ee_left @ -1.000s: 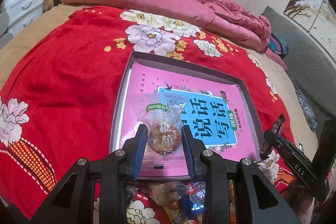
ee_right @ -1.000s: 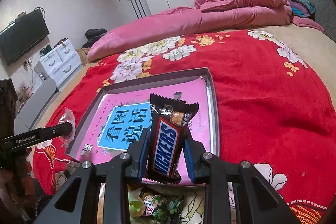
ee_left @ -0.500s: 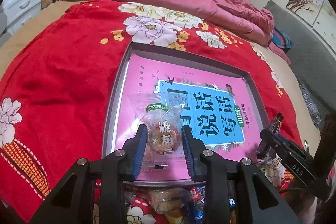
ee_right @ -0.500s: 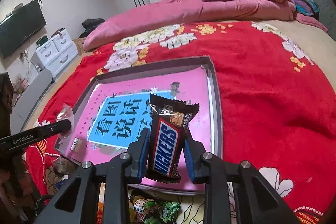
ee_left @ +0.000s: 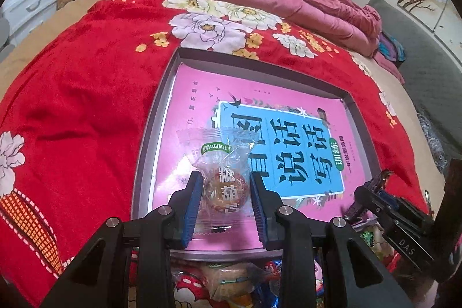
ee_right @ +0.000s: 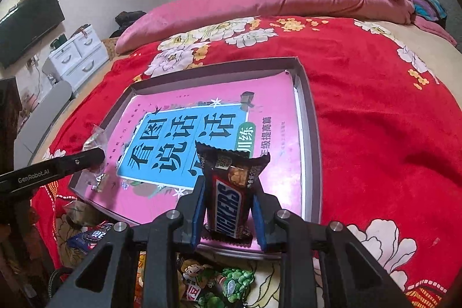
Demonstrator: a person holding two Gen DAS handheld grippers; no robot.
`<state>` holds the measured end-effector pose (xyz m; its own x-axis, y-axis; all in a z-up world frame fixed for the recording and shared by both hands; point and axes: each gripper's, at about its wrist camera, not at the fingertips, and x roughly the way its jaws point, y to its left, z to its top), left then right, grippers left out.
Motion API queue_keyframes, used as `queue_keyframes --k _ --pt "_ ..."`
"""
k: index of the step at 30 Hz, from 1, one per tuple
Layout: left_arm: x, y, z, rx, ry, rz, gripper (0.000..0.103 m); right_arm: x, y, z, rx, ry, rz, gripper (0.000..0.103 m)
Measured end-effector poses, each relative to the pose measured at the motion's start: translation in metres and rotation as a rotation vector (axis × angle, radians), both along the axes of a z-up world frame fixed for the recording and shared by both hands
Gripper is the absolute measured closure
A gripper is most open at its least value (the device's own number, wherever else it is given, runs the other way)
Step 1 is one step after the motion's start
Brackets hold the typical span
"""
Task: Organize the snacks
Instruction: 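Lift both held snacks and carry them over the pink tray, then lower the snacks into the tray and open both tools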
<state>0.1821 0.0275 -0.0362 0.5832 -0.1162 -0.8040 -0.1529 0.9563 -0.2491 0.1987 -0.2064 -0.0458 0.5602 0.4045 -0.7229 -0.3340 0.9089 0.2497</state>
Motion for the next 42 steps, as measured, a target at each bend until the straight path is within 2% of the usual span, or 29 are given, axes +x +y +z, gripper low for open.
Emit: queue_keyframes --k 6,27,42 --pt "0.001 -0.002 -0.006 0.003 0.019 0.004 0.068 -0.003 0.002 0.000 -0.025 -0.007 0.009 0.074" --pt "0.002 -0.014 -0.006 0.021 0.026 -0.027 0.067 -0.012 -0.004 -0.004 -0.018 0.034 0.003 0.074" --pt "0.000 -0.008 -0.011 0.019 0.053 0.004 0.066 -0.013 -0.011 0.004 0.011 0.017 -0.017 0.070"
